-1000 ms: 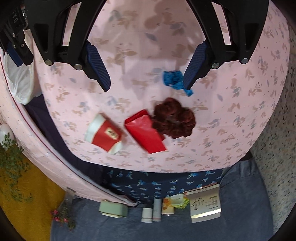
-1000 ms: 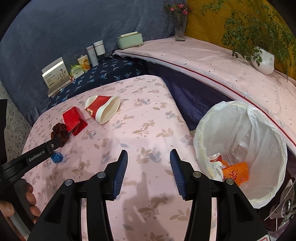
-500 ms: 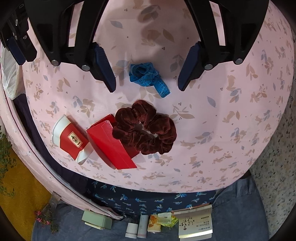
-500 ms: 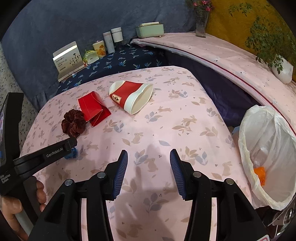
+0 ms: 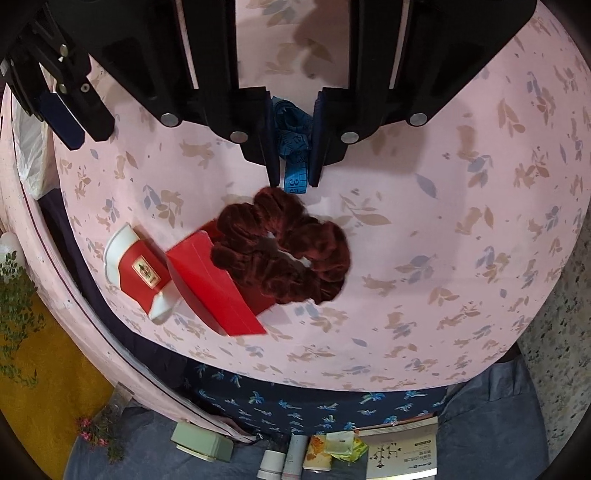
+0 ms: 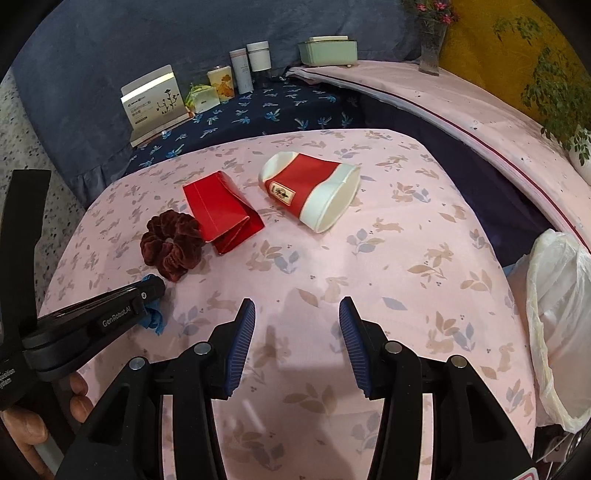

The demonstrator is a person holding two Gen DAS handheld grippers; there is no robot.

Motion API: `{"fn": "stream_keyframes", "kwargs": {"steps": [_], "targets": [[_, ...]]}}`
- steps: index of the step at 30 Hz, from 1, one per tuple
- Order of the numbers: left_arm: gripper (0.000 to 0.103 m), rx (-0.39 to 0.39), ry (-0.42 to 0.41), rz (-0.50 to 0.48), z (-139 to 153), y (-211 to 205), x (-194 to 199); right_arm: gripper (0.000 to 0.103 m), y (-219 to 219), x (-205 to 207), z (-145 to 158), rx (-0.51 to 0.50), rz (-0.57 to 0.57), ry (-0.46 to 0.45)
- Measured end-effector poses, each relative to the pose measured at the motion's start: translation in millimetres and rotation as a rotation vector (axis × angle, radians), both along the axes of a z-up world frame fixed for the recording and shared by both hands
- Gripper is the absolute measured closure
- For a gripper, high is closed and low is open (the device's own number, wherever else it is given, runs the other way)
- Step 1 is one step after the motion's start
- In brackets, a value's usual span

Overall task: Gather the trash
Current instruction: 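Grasp the dark red scrunchie with the right tool while the left tool holds the blue item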

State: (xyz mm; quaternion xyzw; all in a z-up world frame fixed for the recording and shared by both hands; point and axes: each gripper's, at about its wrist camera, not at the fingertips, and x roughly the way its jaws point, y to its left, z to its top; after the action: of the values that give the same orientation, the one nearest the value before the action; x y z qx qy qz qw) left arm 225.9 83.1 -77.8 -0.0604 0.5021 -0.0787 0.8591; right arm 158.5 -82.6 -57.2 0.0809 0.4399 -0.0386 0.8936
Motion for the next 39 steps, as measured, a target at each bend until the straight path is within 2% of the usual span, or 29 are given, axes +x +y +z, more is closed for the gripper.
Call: {"fn": "stream_keyframes", "kwargs": {"steps": [4,9,17,19,24,29,39], "targets": [[0.088,-0.002,-0.017,0.033,7.5,20.2,4.6,0.056,21.4,15.4,2.0,0.016,0.046,-0.007],[0.088,0.031,-0.042,0.065,14.3,43.0,12.2,0.056,49.0,39.0,-2.2,0.049,0.098,0.001],[0.088,0.076,-0.056,0.094,13.7,68.2,25.1,0.060,74.8,67.4,-13.7,0.083,0.127,0.019],[0.088,0.079,-0.053,0.100,11.8,70.9,26.7,0.064,78.4,73.5,-16.9,0.082,0.134,0.023],[0.088,0.083,-0.051,0.102,10.2,71.8,29.1,0.082,76.5,83.5,-25.4,0.095,0.129,0.045],[0.088,0.086,-0.053,0.093,11.3,67.0,28.9,0.092,69.1,80.7,-25.1,0.126,0.122,0.038],[0.088,0.084,-0.071,0.043,22.6,34.8,10.9,0.094,42.3,46.6,-0.6,0.176,0.094,-0.022]]}}
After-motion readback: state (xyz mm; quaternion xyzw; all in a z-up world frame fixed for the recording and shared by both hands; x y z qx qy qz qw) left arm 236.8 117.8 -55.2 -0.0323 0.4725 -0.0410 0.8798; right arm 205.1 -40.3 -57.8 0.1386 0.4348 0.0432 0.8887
